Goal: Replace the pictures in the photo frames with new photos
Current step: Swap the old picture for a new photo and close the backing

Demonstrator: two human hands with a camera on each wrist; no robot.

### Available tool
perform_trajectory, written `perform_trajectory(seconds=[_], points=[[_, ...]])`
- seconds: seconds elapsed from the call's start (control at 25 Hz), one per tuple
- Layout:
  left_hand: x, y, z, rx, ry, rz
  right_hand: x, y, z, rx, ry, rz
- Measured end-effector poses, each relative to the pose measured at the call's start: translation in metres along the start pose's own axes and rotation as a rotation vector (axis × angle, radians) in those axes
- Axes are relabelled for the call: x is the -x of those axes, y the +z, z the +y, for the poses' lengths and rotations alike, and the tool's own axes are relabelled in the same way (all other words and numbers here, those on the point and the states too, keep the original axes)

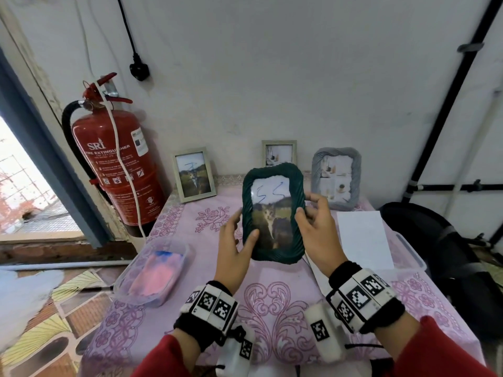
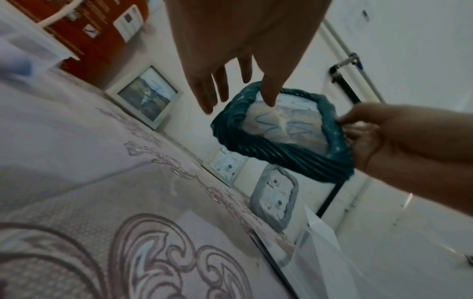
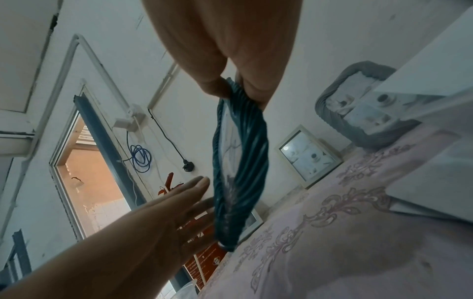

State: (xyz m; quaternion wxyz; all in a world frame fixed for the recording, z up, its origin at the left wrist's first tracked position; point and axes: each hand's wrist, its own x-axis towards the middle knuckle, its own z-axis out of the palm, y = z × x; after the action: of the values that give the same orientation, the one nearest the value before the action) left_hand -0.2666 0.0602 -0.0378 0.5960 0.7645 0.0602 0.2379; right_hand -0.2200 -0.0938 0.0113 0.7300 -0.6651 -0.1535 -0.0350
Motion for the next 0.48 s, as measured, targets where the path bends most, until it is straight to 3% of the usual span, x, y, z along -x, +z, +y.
perform_trajectory(seconds=[0.24,0.48], points=[[0.0,-0.01,-0.006,0.55,-0.189,-0.095,0.002,-0.001,0.015,-0.099,0.127,0.051],[0.004,-0.015,-0.013,0.624,-0.219,-0.035,0.008,-0.004,0.036,-0.127,0.235,-0.006]])
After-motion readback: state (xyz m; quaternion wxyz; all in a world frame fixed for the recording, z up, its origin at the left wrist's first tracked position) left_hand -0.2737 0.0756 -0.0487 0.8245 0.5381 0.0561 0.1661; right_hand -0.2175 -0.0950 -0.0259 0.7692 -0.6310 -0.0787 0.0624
